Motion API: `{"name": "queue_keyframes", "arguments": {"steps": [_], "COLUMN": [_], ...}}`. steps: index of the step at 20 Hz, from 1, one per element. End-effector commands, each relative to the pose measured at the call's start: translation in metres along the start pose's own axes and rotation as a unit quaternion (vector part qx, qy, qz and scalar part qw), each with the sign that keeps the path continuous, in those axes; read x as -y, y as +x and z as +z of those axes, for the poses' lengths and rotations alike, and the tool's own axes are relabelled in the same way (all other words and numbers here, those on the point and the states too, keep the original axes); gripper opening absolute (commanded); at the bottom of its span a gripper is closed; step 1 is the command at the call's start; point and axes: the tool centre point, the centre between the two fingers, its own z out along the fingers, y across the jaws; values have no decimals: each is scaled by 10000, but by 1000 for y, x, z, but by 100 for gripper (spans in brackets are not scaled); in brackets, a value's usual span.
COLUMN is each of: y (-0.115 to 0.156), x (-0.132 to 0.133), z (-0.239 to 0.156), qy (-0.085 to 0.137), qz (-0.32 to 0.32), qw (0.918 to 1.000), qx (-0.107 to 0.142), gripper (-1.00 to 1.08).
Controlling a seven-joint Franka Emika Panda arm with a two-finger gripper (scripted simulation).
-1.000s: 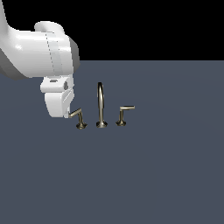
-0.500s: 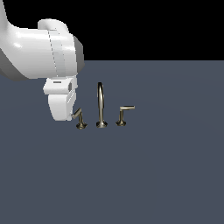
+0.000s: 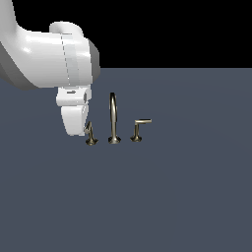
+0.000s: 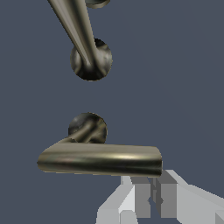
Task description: Turn on the faucet by rotating a designated handle.
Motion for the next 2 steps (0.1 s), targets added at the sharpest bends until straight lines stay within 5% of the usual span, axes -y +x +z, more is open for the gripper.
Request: {"name": "queue_keyframes", "arguments": {"steps": [1, 2], "y": [51, 51], "x": [6, 6], "z": [-1, -1], "qy": [9, 9], "qz": [292, 292], "qw": [9995, 9995], "qx": [-79, -79], "gripper": [-100, -100]}}
